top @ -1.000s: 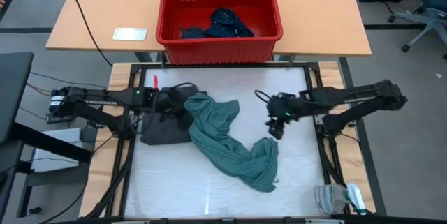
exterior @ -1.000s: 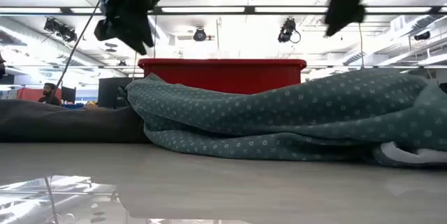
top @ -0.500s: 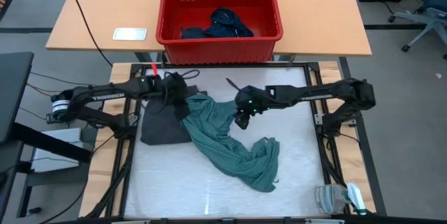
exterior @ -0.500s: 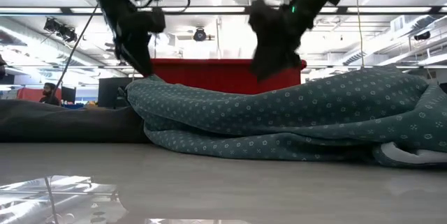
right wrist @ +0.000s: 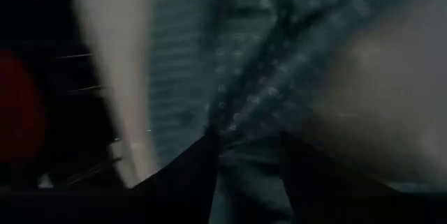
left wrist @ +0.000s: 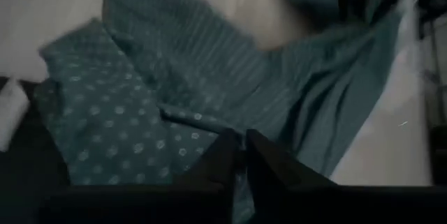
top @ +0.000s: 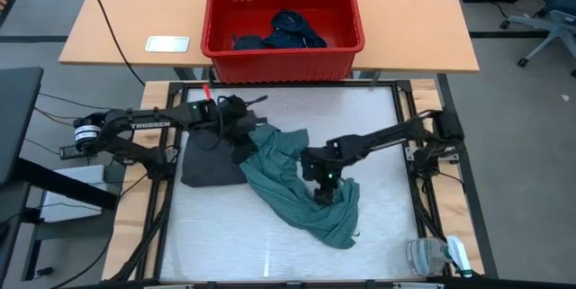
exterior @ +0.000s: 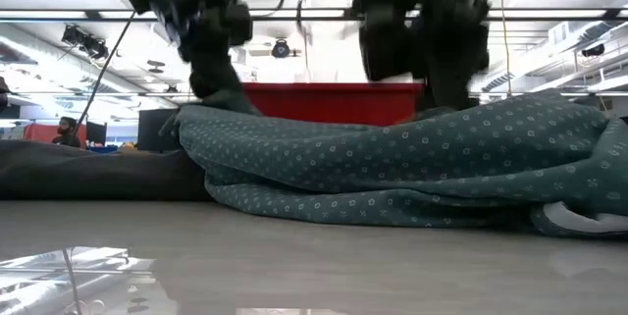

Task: Fold laundry
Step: Fold the dark green polo

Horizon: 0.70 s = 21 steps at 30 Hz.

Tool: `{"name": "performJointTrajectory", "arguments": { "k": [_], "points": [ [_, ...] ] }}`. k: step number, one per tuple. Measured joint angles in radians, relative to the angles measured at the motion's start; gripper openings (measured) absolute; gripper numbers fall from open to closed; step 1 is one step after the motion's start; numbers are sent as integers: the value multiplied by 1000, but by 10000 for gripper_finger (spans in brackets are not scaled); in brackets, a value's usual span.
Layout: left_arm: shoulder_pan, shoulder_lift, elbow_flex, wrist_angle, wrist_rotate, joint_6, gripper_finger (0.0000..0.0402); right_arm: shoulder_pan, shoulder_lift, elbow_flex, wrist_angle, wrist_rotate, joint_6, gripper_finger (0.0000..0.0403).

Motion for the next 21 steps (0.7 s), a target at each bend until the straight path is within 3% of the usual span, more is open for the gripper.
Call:
{"name": "performJointTrajectory", "arguments": {
  "k": [3, 5, 7, 15, 21],
  "points": [
    [3, -19, 46, -4, -33, -26, 26, -9, -82, 2, 37, 133, -1, 155],
    [15, -30, 74, -13, -70, -24, 36, -43, -117, 2, 49, 286, -4, 155],
    [34, -43, 92, -13, -88, -26, 56, -97, -133, 2, 69, 367, 5, 155],
    [52, -67, 55, -337, -104, -119, 165, -280, -69, 1, 212, 377, 15, 156],
    [-29, -95, -106, -373, -112, -281, 187, -340, 50, 1, 295, 432, 27, 151]
  ]
}}
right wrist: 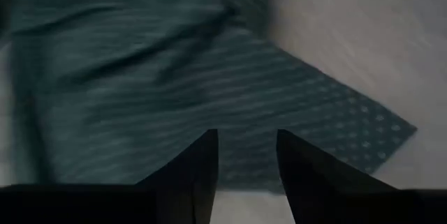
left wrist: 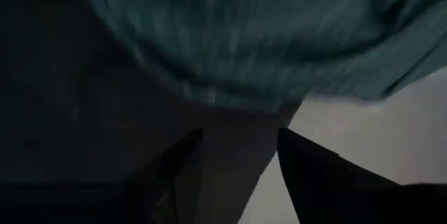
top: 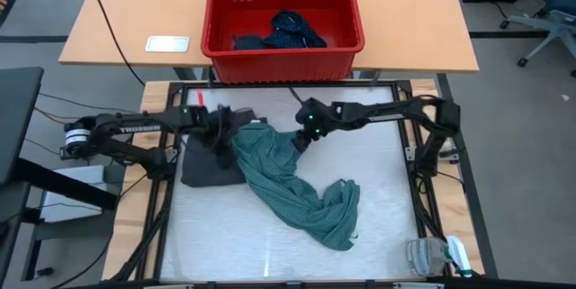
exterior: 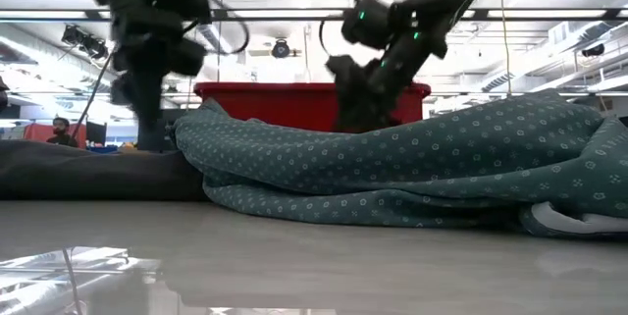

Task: Fold laundry
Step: Fold the dark green polo

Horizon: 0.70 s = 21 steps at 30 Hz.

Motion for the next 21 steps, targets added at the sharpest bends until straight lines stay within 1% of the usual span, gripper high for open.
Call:
{"name": "performJointTrajectory", "arguments": {
  "k": [4, 7, 9, 11, 15, 19, 21],
  "points": [
    [-39, -1, -109, 56, -1, -114, 187, -8, 76, 0, -3, 10, 3, 137],
    [-55, -1, -193, 171, -1, -177, 187, -4, 114, 0, -42, 6, 15, 119],
    [-53, -1, -249, 237, -4, -220, 187, 3, 117, 4, -93, -5, 22, 104],
    [-43, -2, -295, 295, -16, -256, 187, 15, 111, 6, -175, -18, 20, 89],
    [-1, -8, -352, 340, -34, -300, 187, 67, 54, 1, -431, -31, -6, 68],
    [66, -7, -355, 348, -101, -267, 187, 139, -19, -1, -645, -22, -35, 64],
    [113, -5, -353, 366, -143, -226, 187, 178, -53, -1, -721, 14, -38, 64]
  ]
}}
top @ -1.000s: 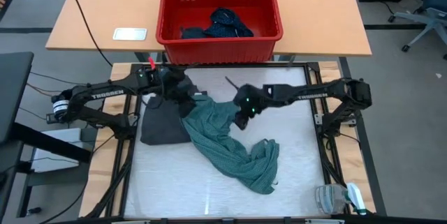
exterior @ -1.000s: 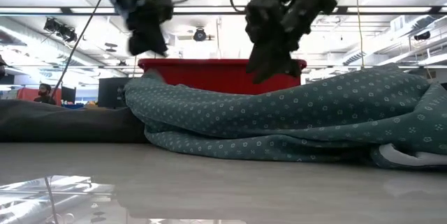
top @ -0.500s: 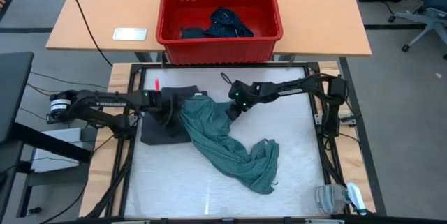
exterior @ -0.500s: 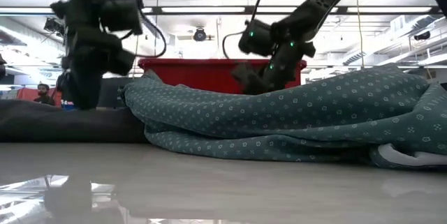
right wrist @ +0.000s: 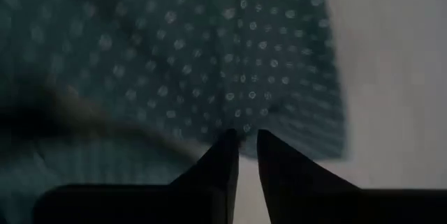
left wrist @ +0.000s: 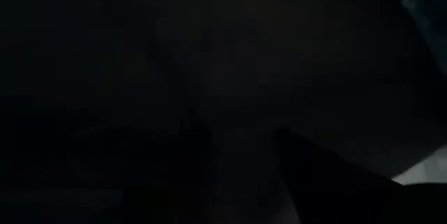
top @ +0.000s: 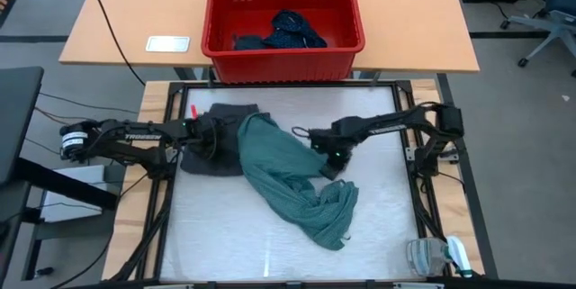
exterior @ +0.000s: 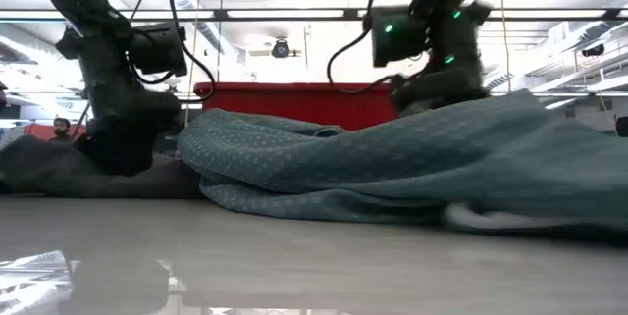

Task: Fold laundry
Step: Fold the dark green polo

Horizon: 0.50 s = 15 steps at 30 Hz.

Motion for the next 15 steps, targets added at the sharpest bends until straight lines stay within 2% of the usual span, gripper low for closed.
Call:
{"name": "performJointTrajectory", "arguments": {
  "k": [3, 8, 12, 15],
  "points": [
    [85, 2, 2, 15, -43, 81, 187, 47, -47, -1, -56, 53, 15, 65],
    [226, 3, 1, 26, -48, 145, 187, 90, -137, -1, -54, 103, 120, 66],
    [284, 3, 6, 24, 1, 168, 187, 119, -197, 0, 74, 118, 142, 63],
    [295, 4, 35, -1, 38, 186, 187, 133, -186, 0, 214, 99, 137, 63]
  ]
}}
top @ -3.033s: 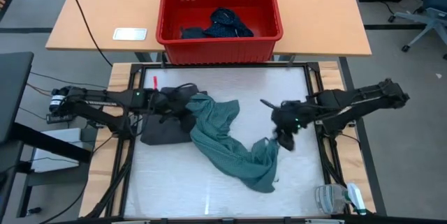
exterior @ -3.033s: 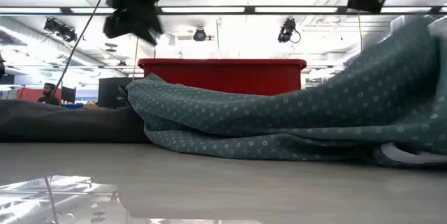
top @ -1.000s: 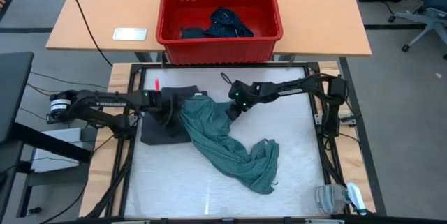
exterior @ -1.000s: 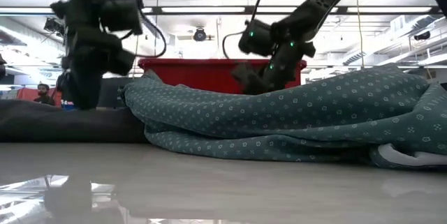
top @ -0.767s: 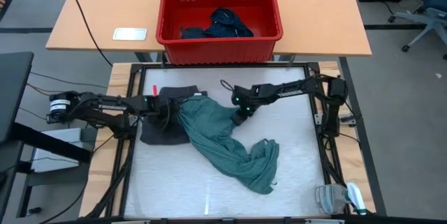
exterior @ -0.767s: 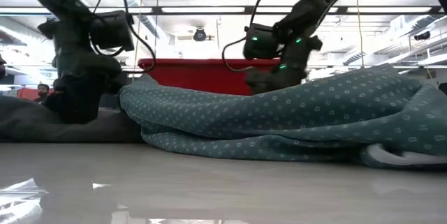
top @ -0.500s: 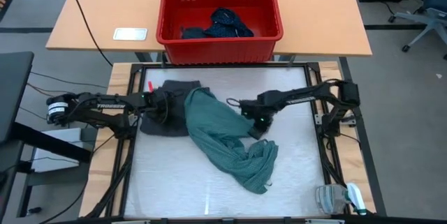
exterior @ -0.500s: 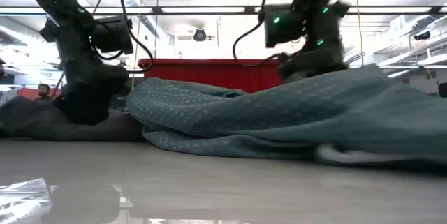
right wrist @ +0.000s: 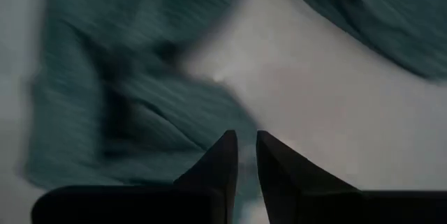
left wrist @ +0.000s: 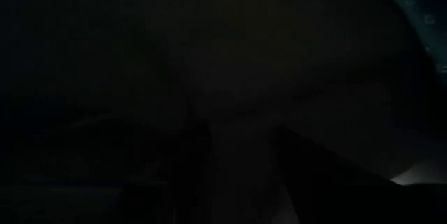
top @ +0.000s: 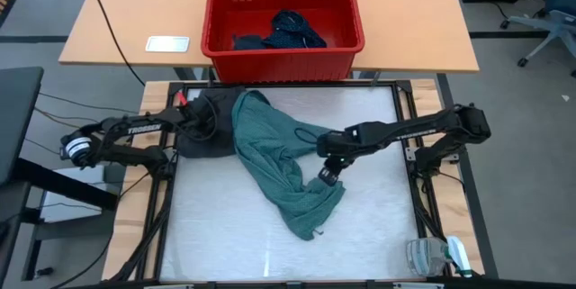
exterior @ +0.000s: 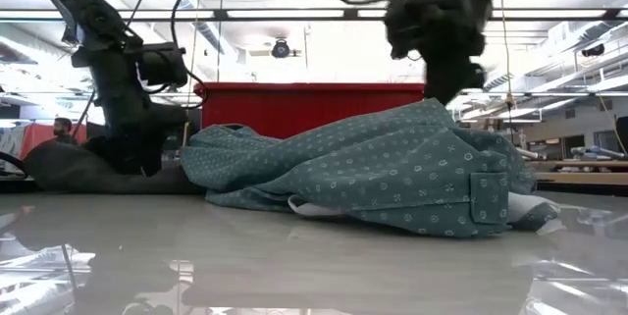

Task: Fold laundry
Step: Fold the dark green polo

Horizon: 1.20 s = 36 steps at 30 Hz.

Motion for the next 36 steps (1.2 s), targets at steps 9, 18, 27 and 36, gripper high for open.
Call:
{"name": "performJointTrajectory", "arguments": {
  "k": [9, 18, 27, 36],
  "points": [
    [-10, -8, 239, -181, 22, 89, 187, 43, 235, 0, 129, -54, 9, 49],
    [-50, -8, 441, -331, 25, 140, 188, 192, 183, -1, -64, -309, -36, 46],
    [-106, -10, 489, -329, 27, 141, 188, 37, -28, 0, 52, -13, -62, 47],
    [-151, -10, 489, -351, 27, 131, 188, -331, 212, 0, 424, -77, -164, 64]
  ]
}}
